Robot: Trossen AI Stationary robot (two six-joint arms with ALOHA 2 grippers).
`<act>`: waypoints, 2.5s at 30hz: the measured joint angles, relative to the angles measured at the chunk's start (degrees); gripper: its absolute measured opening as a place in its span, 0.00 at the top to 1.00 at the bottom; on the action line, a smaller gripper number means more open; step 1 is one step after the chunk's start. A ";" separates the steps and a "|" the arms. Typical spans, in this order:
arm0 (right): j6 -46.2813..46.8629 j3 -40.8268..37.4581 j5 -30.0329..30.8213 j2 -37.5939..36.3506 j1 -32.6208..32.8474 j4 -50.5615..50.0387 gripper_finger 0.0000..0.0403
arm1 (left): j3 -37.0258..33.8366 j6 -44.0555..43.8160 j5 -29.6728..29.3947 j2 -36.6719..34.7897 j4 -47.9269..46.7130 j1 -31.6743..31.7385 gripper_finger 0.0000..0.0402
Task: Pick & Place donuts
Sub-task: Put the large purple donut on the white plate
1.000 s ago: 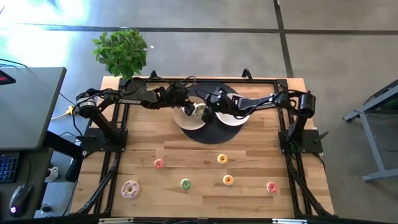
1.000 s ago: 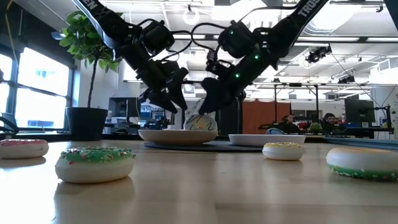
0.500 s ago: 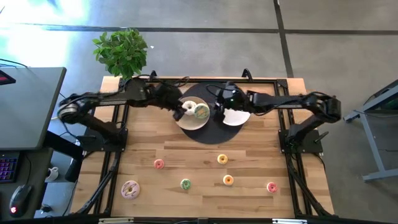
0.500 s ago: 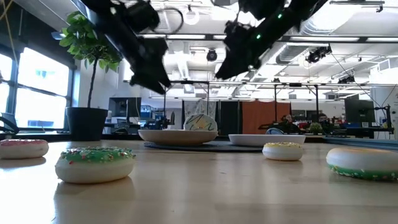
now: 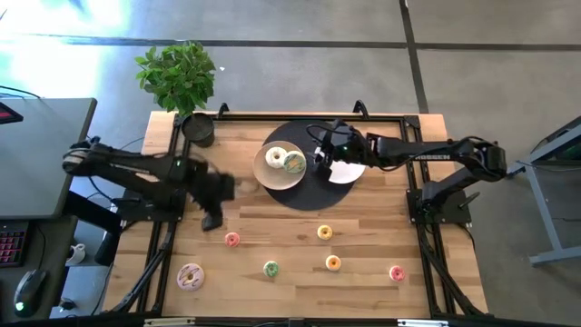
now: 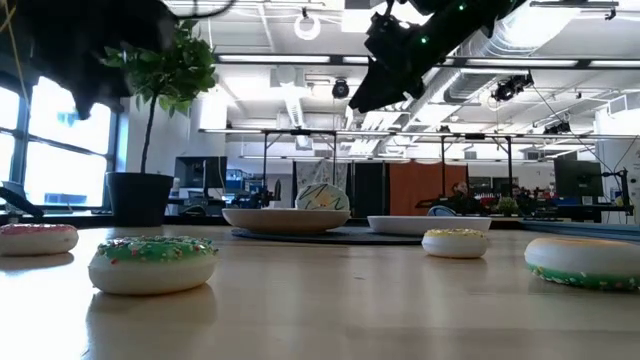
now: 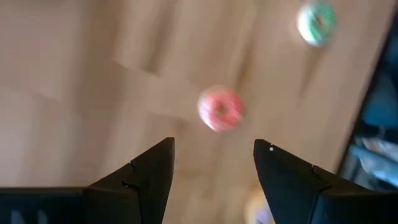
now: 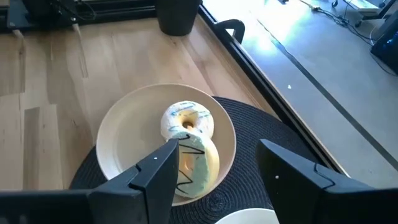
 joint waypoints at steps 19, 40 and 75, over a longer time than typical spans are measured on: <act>0.19 0.00 -0.25 0.05 0.00 -0.39 0.47 | 0.01 -38.43 -7.99 17.16 4.01 -42.01 0.46; 2.57 0.00 -0.27 0.05 0.00 -0.38 0.47 | 0.03 -38.75 -0.22 30.91 7.75 -45.13 0.58; 2.12 0.00 -0.27 0.07 0.00 -0.37 0.47 | 2.49 -13.38 -20.99 17.34 8.26 -15.14 1.00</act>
